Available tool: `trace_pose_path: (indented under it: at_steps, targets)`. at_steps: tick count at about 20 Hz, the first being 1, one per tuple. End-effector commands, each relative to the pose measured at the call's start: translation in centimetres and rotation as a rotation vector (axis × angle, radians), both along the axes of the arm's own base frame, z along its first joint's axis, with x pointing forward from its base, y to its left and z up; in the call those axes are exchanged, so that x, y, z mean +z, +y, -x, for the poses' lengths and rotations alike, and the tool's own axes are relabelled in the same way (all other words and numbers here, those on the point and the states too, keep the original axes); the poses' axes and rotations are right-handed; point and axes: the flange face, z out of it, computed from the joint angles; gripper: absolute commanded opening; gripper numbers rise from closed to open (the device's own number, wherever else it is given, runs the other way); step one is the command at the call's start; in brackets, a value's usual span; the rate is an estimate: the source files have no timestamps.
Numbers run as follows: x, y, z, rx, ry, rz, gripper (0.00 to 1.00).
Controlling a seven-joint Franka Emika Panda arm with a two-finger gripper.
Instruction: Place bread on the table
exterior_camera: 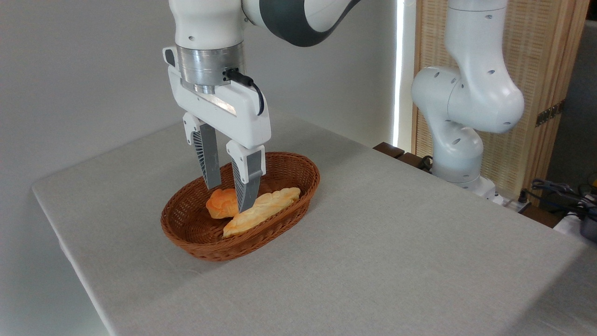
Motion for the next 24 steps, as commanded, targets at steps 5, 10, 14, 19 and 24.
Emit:
trace_pose_path:
  at_steps: [5, 10, 14, 19, 24]
  targets:
    - [1.3, -0.8, -0.3, 0.005, -0.003, 0.018, 1.0]
    - [1.9, -1.6, -0.2, -0.011, -0.008, 0.016, 1.0]
    - [1.7, -1.5, -0.1, -0.012, 0.003, 0.011, 1.0]
    - [1.5, -1.1, 0.1, -0.012, 0.023, 0.005, 1.0]
    - [1.7, -1.0, 0.1, -0.002, 0.021, 0.013, 1.0]
